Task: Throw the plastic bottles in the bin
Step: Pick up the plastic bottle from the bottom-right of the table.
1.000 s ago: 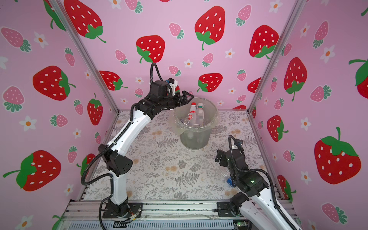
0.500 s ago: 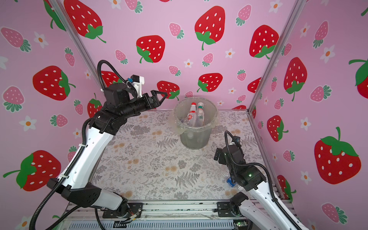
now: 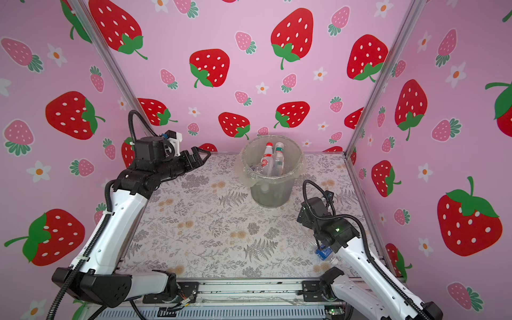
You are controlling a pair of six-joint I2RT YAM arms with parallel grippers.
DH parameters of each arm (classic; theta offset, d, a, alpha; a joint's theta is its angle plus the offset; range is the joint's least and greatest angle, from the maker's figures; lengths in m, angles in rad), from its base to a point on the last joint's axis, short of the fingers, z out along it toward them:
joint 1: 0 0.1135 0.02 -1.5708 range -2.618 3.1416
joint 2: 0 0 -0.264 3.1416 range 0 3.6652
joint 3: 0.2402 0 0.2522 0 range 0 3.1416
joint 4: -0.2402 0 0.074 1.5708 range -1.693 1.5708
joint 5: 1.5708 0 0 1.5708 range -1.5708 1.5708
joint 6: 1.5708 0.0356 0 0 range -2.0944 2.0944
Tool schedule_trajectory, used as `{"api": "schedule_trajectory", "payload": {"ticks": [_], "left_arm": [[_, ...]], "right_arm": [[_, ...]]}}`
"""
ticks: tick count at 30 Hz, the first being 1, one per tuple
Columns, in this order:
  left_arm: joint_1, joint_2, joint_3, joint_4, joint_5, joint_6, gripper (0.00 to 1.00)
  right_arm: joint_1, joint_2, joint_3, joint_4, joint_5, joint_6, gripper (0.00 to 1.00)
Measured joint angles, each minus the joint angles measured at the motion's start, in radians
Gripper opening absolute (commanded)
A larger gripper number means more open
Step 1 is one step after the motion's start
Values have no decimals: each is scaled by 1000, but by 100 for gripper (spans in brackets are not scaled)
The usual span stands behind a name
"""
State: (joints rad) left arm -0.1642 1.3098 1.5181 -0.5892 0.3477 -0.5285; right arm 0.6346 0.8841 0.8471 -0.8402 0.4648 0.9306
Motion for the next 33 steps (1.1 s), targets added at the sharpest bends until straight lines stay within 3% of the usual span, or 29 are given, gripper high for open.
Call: {"api": "schedule_trajectory", "payload": {"ticks": [3,10,13,16,22,33], "left_arm": [[16,-38,-67,-7,-9,13,99],[81,-50,-175,-40,-31,40,99],[110,-47,-199,-41,-38,55,100],[119,-50,-233,-37,-47,63,100],[129,-55,-277,-37,-72,83,100],[186,-61,-299,-37,-75,79,100]], "right_arm": [[0,29,18,-56,31,138,99],[0,99,79,-261,66,631,99],[-1,80,81,-328,56,847,99],[-12,51,82,-381,31,971,99],[-74,68,81,-415,-33,1065,99],[-217,170,0,-281,-213,1086,99]]}}
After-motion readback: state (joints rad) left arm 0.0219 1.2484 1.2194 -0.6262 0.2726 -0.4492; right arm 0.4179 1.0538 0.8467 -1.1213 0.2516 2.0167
